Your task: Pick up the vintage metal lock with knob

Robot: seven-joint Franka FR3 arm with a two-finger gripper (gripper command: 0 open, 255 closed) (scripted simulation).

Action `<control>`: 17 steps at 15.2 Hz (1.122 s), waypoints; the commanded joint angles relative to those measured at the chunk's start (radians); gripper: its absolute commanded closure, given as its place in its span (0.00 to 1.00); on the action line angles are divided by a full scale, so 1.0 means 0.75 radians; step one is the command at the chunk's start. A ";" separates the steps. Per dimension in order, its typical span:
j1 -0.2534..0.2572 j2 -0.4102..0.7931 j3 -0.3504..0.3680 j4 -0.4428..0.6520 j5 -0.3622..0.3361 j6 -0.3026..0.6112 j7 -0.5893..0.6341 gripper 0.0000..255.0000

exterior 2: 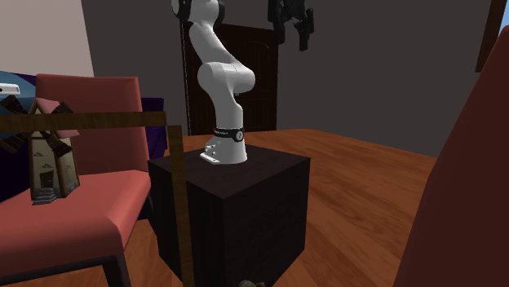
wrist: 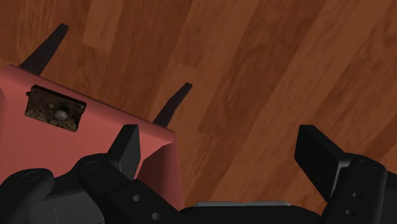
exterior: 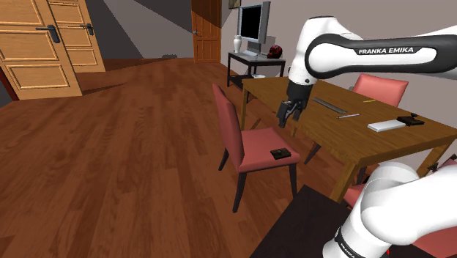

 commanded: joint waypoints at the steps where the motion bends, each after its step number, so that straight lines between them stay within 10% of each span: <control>1: -0.011 0.047 -0.046 -0.025 -0.021 0.070 -0.043 0.00; 17: -0.023 0.714 -0.454 0.058 0.020 0.621 -0.498 0.00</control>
